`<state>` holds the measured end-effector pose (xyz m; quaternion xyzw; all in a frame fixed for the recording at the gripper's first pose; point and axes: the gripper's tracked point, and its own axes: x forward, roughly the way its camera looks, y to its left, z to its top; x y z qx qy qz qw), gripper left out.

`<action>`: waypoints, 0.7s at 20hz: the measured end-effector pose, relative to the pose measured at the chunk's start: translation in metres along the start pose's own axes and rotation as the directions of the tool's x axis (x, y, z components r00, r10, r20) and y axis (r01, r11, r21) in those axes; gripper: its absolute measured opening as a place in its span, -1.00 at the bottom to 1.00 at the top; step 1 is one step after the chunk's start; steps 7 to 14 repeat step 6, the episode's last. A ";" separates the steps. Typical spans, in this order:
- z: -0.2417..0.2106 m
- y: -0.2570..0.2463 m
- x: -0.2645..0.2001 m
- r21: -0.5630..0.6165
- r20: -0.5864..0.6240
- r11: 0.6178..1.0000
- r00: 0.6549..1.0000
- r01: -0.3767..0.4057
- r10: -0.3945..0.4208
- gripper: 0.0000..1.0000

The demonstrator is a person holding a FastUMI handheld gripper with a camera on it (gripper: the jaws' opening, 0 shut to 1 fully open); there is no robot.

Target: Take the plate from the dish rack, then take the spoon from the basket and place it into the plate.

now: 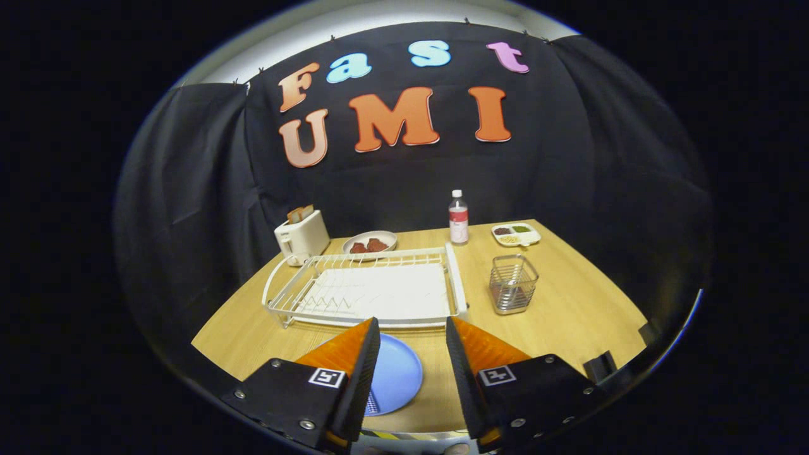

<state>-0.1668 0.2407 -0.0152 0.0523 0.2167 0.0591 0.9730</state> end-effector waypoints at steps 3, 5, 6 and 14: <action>0.037 -0.036 -0.009 0.004 0.067 0.999 0.996 0.052 -0.052 0.64; 0.058 -0.059 -0.015 -0.007 0.108 0.997 0.992 0.072 -0.071 0.91; 0.068 -0.069 -0.017 -0.009 0.129 0.997 0.989 0.079 -0.077 0.96; 0.068 -0.069 -0.017 -0.009 0.129 0.997 0.989 0.079 -0.077 0.96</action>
